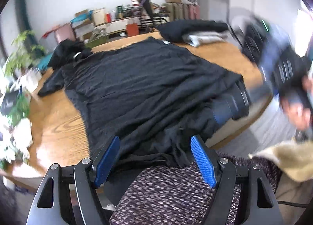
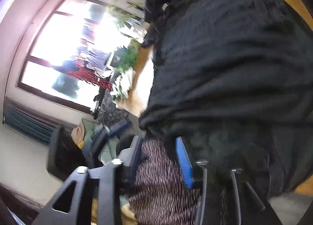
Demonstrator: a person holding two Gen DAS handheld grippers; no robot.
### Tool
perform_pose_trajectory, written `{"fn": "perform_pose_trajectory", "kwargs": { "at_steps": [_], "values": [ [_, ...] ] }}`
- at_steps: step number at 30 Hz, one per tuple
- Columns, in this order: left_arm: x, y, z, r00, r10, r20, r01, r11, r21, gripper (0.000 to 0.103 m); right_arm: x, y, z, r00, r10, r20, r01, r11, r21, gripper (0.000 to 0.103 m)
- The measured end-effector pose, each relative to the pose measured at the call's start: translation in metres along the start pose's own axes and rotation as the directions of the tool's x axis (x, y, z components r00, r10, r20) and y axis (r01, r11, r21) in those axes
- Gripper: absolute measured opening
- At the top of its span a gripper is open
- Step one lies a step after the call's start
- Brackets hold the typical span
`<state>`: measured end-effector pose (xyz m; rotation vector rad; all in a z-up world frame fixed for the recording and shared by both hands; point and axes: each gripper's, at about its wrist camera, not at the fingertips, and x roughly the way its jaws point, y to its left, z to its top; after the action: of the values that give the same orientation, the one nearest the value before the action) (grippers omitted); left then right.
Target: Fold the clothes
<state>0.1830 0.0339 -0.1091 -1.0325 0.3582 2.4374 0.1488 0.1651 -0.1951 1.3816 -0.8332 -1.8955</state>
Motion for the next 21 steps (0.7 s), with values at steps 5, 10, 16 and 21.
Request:
{"fn": "perform_pose_trajectory", "kwargs": {
  "at_steps": [5, 10, 16, 21],
  "values": [
    [0.007, 0.011, -0.001, 0.991, 0.132, -0.003, -0.132, 0.990, -0.050, 0.076, 0.026, -0.030, -0.018, 0.995, -0.081, -0.059, 0.089, 0.985, 0.150, 0.044],
    [0.015, 0.019, -0.004, 0.987, 0.160, -0.021, -0.161, 0.984, -0.082, 0.076, 0.036, -0.039, -0.013, 0.995, -0.094, -0.028, 0.098, 0.974, 0.205, 0.053],
    [0.017, 0.025, -0.007, 0.985, 0.172, -0.026, -0.174, 0.979, -0.110, 0.076, 0.051, -0.043, -0.004, 0.994, -0.104, -0.028, 0.107, 0.968, 0.225, 0.053],
    [0.009, 0.038, -0.011, 0.986, 0.164, 0.016, -0.159, 0.974, -0.163, 0.076, 0.058, -0.055, -0.002, 0.995, -0.092, -0.033, 0.098, 0.954, 0.282, 0.040]
  ]
}}
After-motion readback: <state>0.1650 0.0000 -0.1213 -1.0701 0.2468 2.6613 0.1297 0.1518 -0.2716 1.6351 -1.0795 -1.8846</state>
